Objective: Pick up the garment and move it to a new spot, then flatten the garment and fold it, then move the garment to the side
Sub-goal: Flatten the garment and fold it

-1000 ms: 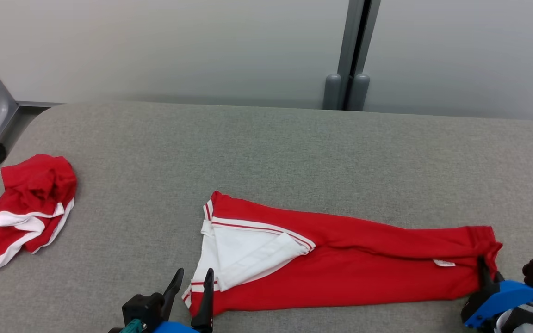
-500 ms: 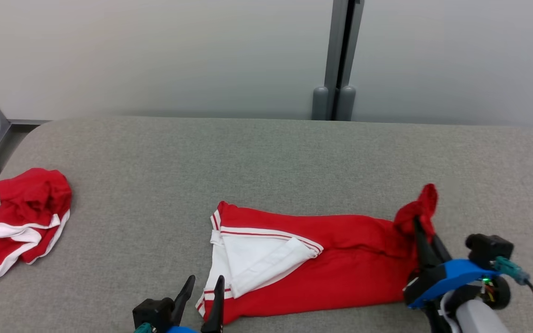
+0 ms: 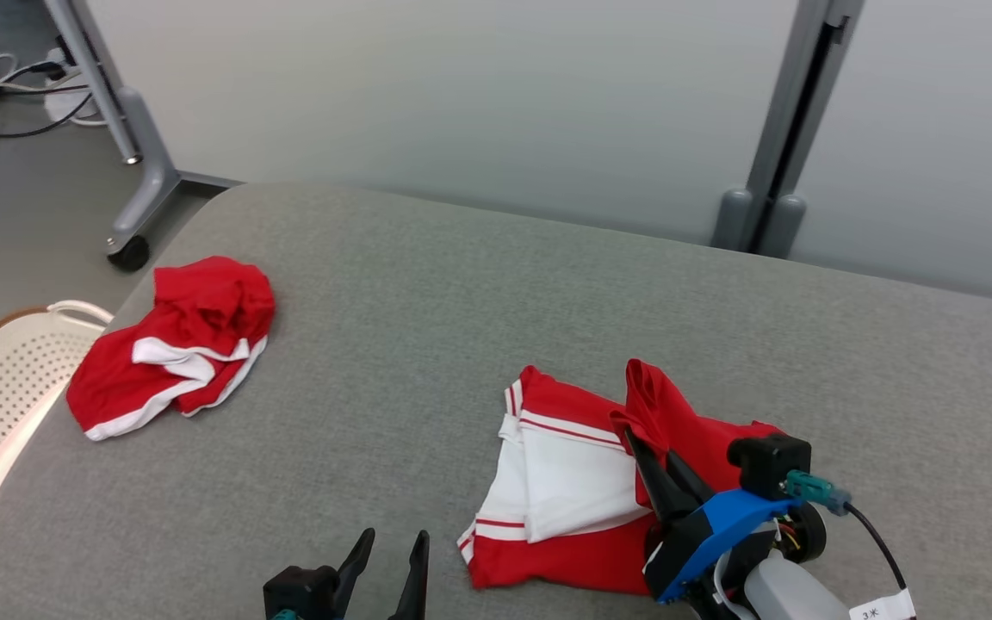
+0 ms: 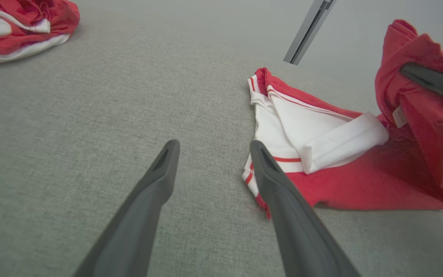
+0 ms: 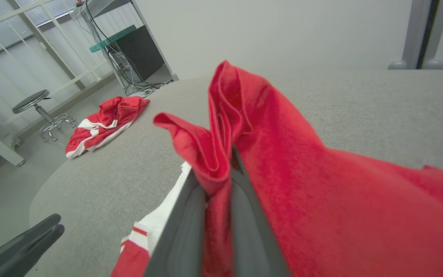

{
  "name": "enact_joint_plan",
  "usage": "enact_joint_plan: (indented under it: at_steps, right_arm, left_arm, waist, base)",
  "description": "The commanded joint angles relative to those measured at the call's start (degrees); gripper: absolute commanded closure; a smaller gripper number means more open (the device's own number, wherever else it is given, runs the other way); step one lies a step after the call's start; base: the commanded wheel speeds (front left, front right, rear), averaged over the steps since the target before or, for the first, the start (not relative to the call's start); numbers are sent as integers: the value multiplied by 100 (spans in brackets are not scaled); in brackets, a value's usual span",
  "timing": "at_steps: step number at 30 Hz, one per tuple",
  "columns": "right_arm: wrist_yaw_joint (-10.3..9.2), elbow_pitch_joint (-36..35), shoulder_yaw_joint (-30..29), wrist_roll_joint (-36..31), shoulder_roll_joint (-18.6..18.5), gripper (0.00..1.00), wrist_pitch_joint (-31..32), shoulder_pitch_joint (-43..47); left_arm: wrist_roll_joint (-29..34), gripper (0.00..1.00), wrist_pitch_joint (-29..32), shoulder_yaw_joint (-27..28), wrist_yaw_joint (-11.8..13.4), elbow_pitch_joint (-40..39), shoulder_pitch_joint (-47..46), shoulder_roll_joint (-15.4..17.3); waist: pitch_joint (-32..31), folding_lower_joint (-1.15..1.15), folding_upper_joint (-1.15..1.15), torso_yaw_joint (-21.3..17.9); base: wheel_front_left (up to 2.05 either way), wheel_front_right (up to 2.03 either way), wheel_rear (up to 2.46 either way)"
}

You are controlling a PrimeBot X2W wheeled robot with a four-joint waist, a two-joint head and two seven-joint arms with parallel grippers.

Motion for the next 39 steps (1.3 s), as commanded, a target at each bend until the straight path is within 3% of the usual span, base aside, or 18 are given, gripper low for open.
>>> enact_joint_plan:
  at_steps: [1,5,6,7,15,19,24,29,39]
  right_arm:
    - [3,42,48,43,-5,100,0,-79]
    - [3,276,237,120,-5,100,-1,-238]
    - [3,326,248,165,-5,80,-1,-268]
    - [3,317,291,190,-5,0,-1,-328]
    - [2,-117,444,547,-16,0,0,-391]
    - [2,-193,-197,111,-18,0,0,-231]
    - [2,-299,-1446,-1082,-11,0,0,137]
    - [3,-531,-2339,-1752,-7,0,0,552]
    - [3,-544,-2663,-2036,-5,0,0,1088]
  left_arm:
    - [-29,0,-15,-19,-37,0,-59,-5]
    - [-26,0,-15,-45,-37,32,-107,-5]
    - [-16,0,-15,-50,-37,47,-116,-6]
    - [-11,0,-15,-42,-35,50,-127,-6]
    - [65,0,-15,97,50,44,-155,-9]
    - [162,0,-15,240,137,-114,-144,-6]
    - [347,0,-15,427,357,-437,-72,-5]
    - [599,0,-15,622,574,-656,-4,-4]
    - [829,0,-15,979,769,-823,333,-3]
  waist:
    - [137,1,0,185]
    - [197,1,0,472]
    - [209,1,0,525]
    - [220,1,0,558]
    - [169,1,0,404]
    - [103,1,0,66]
    - [19,1,0,-395]
    - [-17,1,0,-824]
    - [-197,1,0,-1381]
  base:
    - [0,0,0]
    - [0,0,0]
    - [0,0,0]
    - [0,0,0]
    - [0,0,0]
    - [0,0,0]
    - [0,0,0]
    - [0,0,0]
    - [0,0,0]
